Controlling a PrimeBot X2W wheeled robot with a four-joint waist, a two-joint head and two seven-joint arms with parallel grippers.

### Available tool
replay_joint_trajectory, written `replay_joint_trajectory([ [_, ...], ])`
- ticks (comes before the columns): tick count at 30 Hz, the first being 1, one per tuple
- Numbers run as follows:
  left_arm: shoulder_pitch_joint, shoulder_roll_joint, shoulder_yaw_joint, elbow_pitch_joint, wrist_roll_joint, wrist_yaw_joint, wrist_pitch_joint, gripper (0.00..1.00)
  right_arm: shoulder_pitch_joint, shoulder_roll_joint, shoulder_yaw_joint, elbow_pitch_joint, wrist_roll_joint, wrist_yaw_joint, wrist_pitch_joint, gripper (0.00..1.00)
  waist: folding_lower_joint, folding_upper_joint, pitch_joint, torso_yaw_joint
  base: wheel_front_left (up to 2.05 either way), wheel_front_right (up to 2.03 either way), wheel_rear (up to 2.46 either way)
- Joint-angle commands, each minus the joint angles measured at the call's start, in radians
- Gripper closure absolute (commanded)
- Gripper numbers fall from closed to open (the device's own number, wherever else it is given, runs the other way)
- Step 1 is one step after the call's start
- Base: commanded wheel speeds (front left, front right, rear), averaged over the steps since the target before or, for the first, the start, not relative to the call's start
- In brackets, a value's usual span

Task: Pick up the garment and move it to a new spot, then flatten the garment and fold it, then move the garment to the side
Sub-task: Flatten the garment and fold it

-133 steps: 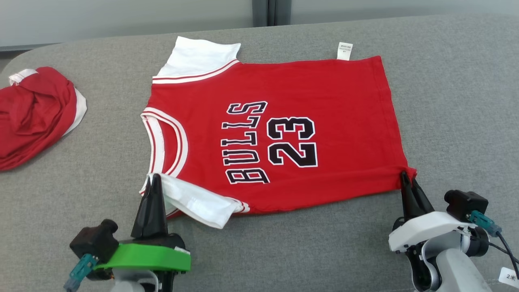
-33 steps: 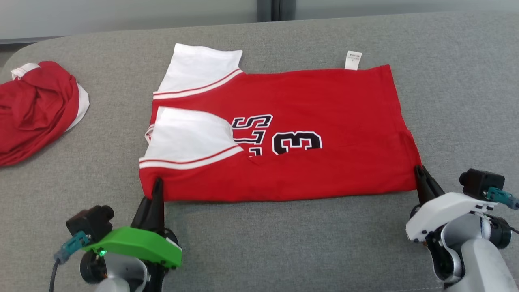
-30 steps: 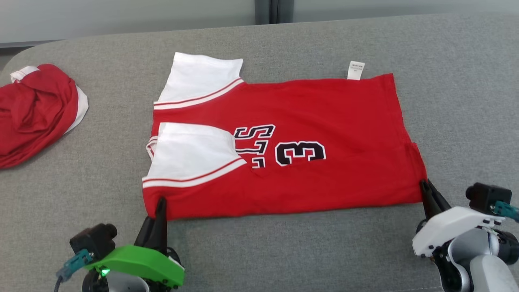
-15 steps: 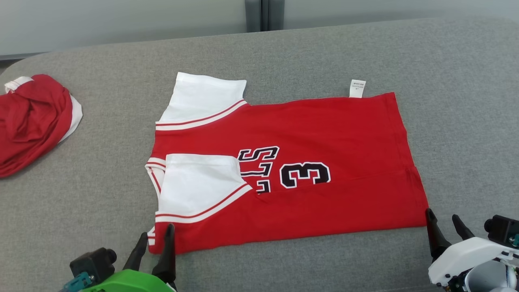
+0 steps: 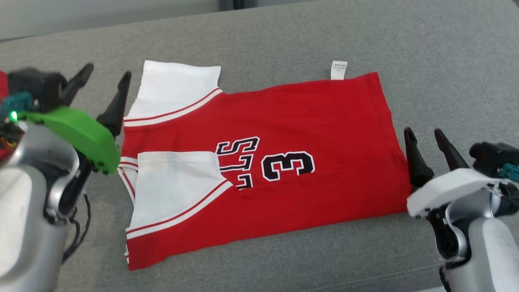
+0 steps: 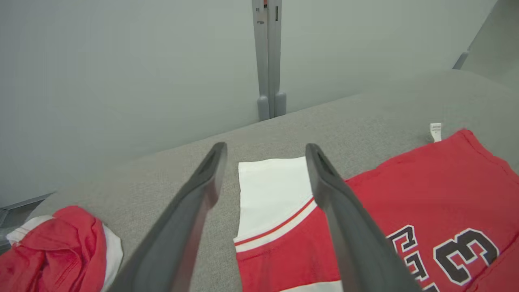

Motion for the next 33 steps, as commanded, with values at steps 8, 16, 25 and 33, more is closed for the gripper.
replay_joint_trajectory([
  [8,-0.304,0.102,-0.074,0.226,-0.01,-0.046,0.181,0.0,-0.181,-0.013,0.129,0.024,0.008,-0.001,-0.023,0.0,-0.0001,-0.0001,0.207,-0.138,0.0,0.0,0.0],
  [16,-0.406,0.155,-0.056,0.37,-0.044,-0.041,0.259,0.0,-0.282,-0.032,0.198,0.057,0.031,-0.001,-0.065,0.0,-0.0001,-0.0001,0.315,-0.204,0.0,0.0,0.0],
  [25,-0.412,0.168,-0.043,0.431,-0.058,-0.03,0.261,0.0,-0.327,-0.046,0.221,0.099,0.046,-0.001,-0.094,0.0,-0.0001,-0.0001,0.345,-0.225,0.0,0.0,0.0],
  [33,-0.423,0.16,-0.06,0.435,-0.061,-0.035,0.255,1.0,-0.402,-0.101,0.258,0.113,0.042,-0.001,-0.069,0.0,-0.0001,-0.0001,0.339,-0.207,0.0,0.0,0.0],
])
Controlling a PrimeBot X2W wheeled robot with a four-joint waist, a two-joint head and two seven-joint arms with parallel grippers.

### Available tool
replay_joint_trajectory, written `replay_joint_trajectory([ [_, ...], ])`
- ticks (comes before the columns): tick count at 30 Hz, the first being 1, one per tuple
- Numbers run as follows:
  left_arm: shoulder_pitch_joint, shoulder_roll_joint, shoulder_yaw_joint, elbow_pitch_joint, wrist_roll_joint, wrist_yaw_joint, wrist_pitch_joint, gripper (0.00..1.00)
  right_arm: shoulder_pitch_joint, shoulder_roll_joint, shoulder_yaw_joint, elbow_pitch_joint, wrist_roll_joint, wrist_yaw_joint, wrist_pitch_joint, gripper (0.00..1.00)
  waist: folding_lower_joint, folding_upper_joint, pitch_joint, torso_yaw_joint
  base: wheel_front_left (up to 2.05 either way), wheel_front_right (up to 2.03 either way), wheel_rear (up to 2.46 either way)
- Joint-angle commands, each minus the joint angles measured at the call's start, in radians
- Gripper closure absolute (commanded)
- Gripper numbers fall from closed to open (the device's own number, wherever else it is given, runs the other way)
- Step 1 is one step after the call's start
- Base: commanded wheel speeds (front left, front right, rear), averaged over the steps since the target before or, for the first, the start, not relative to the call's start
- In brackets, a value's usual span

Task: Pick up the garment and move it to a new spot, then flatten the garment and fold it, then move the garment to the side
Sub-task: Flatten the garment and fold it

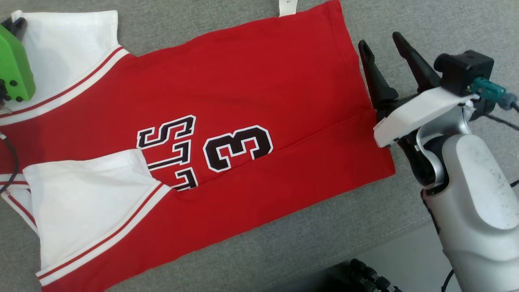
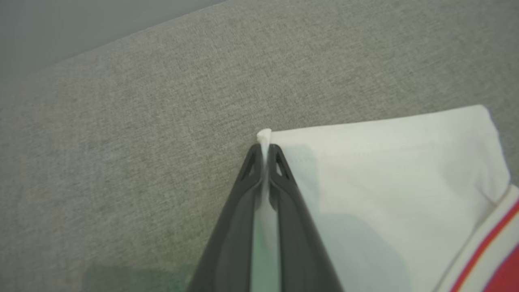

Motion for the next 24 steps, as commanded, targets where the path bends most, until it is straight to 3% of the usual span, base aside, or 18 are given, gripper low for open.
replay_joint_trajectory([
  [1,-0.012,-0.003,-0.008,0.006,-0.004,-0.002,-0.009,1.0,-0.056,-0.036,0.023,0.018,-0.007,-0.001,0.026,0.0,-0.0001,0.0,-0.009,0.018,0.0,0.0,0.0],
  [14,-0.056,-0.089,-0.035,-0.065,-0.061,-0.013,-0.107,1.0,-0.331,-0.206,0.203,0.302,0.089,-0.001,0.215,0.0,-0.0001,0.0,-0.032,0.151,0.0,0.0,0.0],
  [22,-0.034,-0.109,-0.066,-0.11,-0.09,-0.018,-0.142,1.0,-0.425,-0.246,0.314,0.458,0.214,-0.001,0.303,0.0,-0.0001,0.0,-0.021,0.208,0.0,0.0,0.0],
  [24,-0.026,-0.11,-0.073,-0.114,-0.097,-0.019,-0.151,1.0,-0.439,-0.258,0.338,0.481,0.238,-0.001,0.31,0.58,-0.0001,0.0,-0.022,0.214,0.0,0.0,0.0],
])
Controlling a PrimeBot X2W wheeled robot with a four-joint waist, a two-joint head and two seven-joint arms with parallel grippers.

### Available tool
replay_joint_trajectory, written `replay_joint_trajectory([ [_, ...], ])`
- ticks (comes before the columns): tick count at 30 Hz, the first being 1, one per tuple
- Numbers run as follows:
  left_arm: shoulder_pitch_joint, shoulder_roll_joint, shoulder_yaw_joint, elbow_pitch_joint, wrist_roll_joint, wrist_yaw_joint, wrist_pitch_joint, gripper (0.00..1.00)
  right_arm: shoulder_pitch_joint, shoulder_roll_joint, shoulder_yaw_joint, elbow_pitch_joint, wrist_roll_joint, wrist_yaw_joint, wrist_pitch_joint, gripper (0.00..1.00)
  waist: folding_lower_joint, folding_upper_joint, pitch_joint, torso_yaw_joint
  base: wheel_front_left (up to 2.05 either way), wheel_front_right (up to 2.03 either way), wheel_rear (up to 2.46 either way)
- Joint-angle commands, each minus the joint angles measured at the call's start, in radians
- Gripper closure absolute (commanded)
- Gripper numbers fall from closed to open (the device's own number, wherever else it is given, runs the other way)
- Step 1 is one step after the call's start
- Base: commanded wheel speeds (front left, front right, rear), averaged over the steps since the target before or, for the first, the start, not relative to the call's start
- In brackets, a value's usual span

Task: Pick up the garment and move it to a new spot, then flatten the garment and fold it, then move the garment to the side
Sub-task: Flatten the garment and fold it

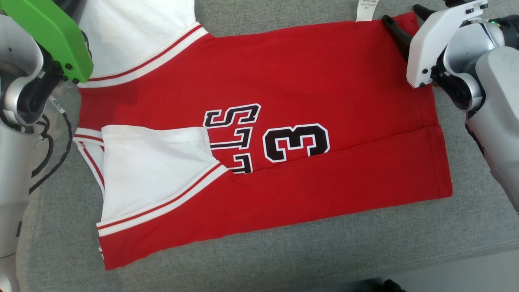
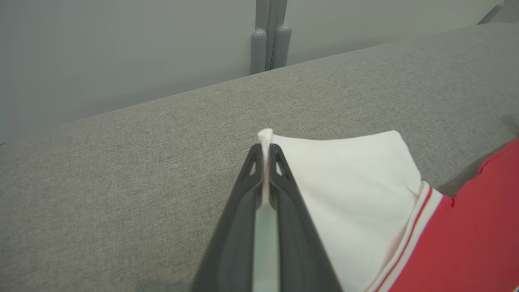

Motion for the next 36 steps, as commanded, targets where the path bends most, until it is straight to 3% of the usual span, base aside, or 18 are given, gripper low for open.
replay_joint_trajectory([
  [1,0.014,-0.001,-0.003,-0.004,-0.01,-0.005,-0.008,1.0,0.006,-0.006,0.02,0.027,0.013,-0.001,0.008,0.77,0.0,0.0,0.0,0.011,0.0,0.0,0.0],
  [2,0.015,-0.001,-0.004,-0.004,-0.012,-0.005,-0.014,1.0,0.001,-0.01,0.027,0.034,0.021,-0.001,0.005,1.0,0.0,0.0,-0.002,0.012,0.0,0.0,0.0],
  [7,0.021,0.006,-0.006,0.006,-0.02,-0.004,-0.039,1.0,-0.023,-0.018,0.05,0.061,0.053,-0.001,-0.026,1.0,0.0,0.0,-0.021,0.01,0.0,0.0,0.0],
  [21,0.073,-0.004,-0.028,0.023,-0.031,-0.005,-0.134,1.0,-0.005,-0.028,0.093,0.069,0.04,-0.001,-0.279,1.0,0.0,0.0,-0.136,-0.001,0.0,0.0,0.0],
  [29,0.309,0.014,-0.032,-0.111,-0.093,-0.006,-0.229,1.0,0.182,-0.058,0.066,0.001,0.015,-0.001,-0.432,1.0,0.0,0.0,-0.224,0.025,0.0,0.0,0.0],
  [36,0.562,0.016,-0.023,-0.263,-0.124,0.04,-0.292,1.0,0.398,-0.067,-0.048,-0.08,-0.038,-0.001,-0.502,1.0,0.0,0.0,-0.3,0.06,0.0,0.0,0.0],
])
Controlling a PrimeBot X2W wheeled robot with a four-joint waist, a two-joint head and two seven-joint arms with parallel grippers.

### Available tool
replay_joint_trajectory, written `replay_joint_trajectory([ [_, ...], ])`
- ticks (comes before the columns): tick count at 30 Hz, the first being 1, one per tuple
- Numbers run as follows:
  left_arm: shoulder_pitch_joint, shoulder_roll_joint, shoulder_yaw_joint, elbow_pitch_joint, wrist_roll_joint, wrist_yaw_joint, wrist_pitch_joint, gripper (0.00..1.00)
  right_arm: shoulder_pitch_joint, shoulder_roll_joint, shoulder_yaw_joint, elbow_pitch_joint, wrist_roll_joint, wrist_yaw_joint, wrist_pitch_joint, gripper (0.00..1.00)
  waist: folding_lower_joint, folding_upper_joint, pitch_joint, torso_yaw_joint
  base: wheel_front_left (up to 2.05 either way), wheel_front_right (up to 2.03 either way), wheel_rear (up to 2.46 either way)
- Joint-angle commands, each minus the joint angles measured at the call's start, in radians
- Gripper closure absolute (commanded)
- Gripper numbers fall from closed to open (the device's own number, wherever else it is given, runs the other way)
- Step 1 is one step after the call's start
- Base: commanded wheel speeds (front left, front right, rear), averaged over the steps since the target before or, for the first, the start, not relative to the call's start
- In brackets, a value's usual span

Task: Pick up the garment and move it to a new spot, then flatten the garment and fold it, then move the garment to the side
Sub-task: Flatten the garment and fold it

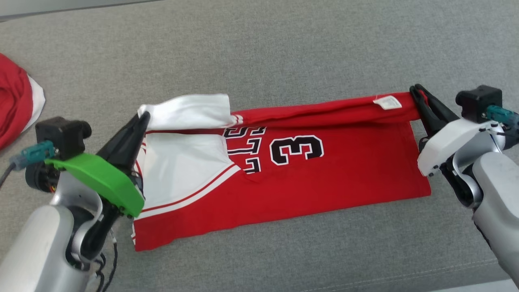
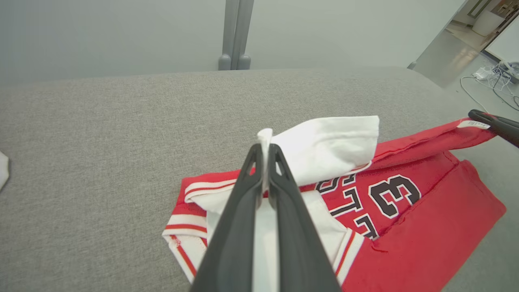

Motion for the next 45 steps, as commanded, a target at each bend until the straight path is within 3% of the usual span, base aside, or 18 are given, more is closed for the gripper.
replay_joint_trajectory([
  [1,0.052,-0.003,0.004,-0.02,-0.012,0.01,-0.014,1.0,0.044,0.002,-0.03,-0.021,-0.017,-0.002,-0.01,1.0,0.0,0.0,-0.046,0.032,0.0,0.0,0.0],
  [16,0.312,-0.071,-0.024,-0.051,-0.056,0.056,-0.103,1.0,0.326,0.109,-0.27,-0.223,-0.143,-0.002,0.064,1.0,0.0,0.0,-0.077,0.055,0.0,0.0,0.0],
  [17,0.318,-0.08,-0.027,-0.038,-0.055,0.059,-0.11,1.0,0.338,0.12,-0.283,-0.227,-0.145,-0.002,0.067,0.84,0.0,0.0,-0.077,0.056,0.0,0.0,0.0],
  [18,0.322,-0.086,-0.03,-0.027,-0.054,0.06,-0.118,0.84,0.347,0.129,-0.292,-0.229,-0.149,-0.002,0.068,0.64,0.0,0.0,-0.077,0.055,0.0,0.0,0.0],
  [19,0.322,-0.089,-0.031,-0.01,-0.045,0.062,-0.132,0.38,0.356,0.139,-0.307,-0.233,-0.156,-0.002,0.06,0.0,0.0,0.0,-0.078,0.054,0.0,0.0,0.0],
  [20,0.323,-0.095,-0.032,0.002,-0.042,0.063,-0.141,0.0,0.365,0.149,-0.317,-0.238,-0.158,-0.002,0.056,0.0,0.0,0.0,-0.079,0.053,0.0,0.0,0.0],
  [29,0.372,-0.155,0.03,0.01,-0.02,0.123,-0.32,0.0,0.484,0.237,-0.463,-0.305,-0.194,-0.002,0.013,0.0,0.0,0.0,-0.107,0.042,0.0,0.0,0.0],
  [36,0.352,-0.187,0.031,0.035,0.033,0.168,-0.397,0.0,0.532,0.28,-0.538,-0.356,-0.218,-0.002,0.089,0.0,0.0,0.0,-0.142,0.051,0.0,0.0,0.0],
  [45,0.3,-0.242,0.019,0.102,0.071,0.193,-0.438,0.0,0.498,0.247,-0.516,-0.267,-0.205,-0.002,0.232,0.0,0.0,0.0,-0.163,0.109,0.0,0.0,0.0],
])
